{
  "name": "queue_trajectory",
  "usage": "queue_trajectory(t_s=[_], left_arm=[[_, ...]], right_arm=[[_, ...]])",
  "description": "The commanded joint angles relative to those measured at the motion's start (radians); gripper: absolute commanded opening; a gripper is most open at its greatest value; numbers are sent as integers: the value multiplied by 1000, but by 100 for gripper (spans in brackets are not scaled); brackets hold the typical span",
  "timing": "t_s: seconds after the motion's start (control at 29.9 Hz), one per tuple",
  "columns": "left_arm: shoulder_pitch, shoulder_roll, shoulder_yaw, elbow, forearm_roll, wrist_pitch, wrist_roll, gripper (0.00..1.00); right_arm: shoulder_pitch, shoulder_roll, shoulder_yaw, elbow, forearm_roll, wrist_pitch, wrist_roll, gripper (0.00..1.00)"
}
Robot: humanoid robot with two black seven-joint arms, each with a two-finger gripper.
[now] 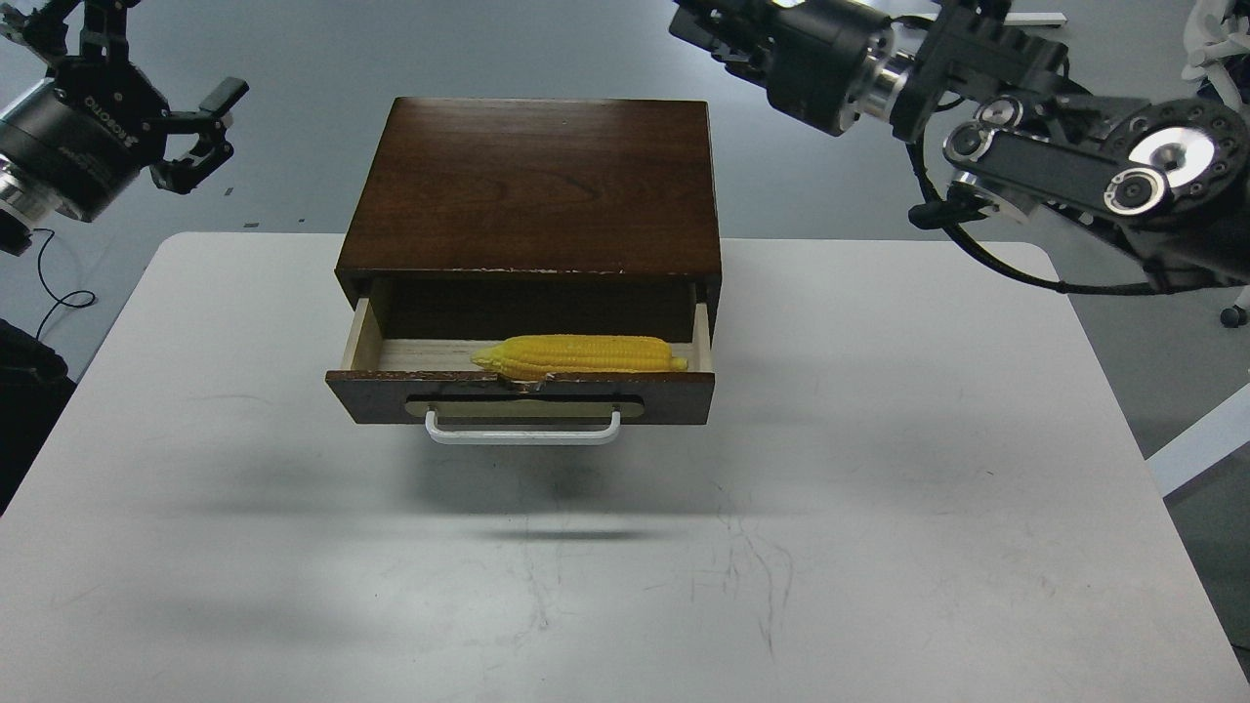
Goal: Put corn in drawer with both arms
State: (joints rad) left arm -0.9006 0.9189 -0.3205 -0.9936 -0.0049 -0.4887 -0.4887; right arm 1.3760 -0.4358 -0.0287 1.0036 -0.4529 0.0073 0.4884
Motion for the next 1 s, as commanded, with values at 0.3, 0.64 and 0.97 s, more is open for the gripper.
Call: queue_trajectory(t_s=[0.3,0.64,0.97], left_arm=[[75,-18,-29,0,-17,0,0,99],[86,-49,-58,6,-17,0,0,99],[88,-66,-65,10,-17,0,0,99]], right_arm=[[-438,-6,358,-36,242,48,0,100],[-560,11,404,-112,286,318,0,100],[-575,38,411,-125,286,335,0,100]])
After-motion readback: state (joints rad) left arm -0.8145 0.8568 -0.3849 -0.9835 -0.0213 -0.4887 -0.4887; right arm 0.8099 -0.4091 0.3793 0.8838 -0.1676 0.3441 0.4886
